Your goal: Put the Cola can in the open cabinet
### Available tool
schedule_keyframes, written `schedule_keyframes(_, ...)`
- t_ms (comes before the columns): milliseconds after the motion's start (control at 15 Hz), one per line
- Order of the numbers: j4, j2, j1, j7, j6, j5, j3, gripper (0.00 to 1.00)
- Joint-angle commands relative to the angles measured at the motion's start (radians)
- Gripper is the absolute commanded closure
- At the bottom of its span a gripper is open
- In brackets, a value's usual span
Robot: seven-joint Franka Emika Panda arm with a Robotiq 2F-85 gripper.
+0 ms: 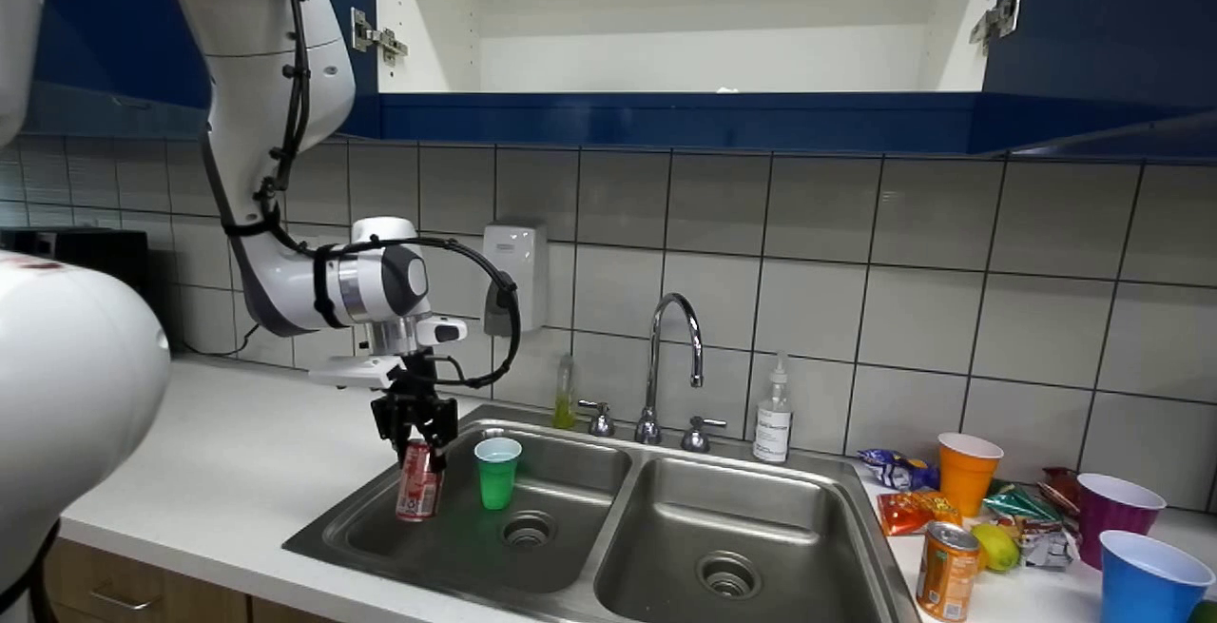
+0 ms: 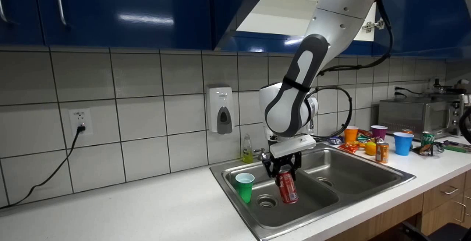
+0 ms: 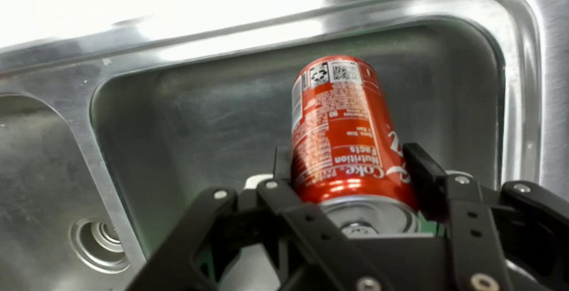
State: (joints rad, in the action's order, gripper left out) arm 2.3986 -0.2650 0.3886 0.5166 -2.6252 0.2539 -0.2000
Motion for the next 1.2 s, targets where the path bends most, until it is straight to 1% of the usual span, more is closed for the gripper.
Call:
schedule_keyframes(0,0.087,0.105,-0.047,0.044,0.000,0.041,0.056,0.62)
schedule_keyframes(467,0.152,0.196,-0.091,0.058,0.023,0.046,0.125,0.62)
schedule_keyframes(667,0.163,0.248,-0.109,0.074,0.050,0.064,0.151,0.62)
schedule_keyframes(1133,0.183,0.375,-0.169,0.069,0.130,0.047,0.246,0.62)
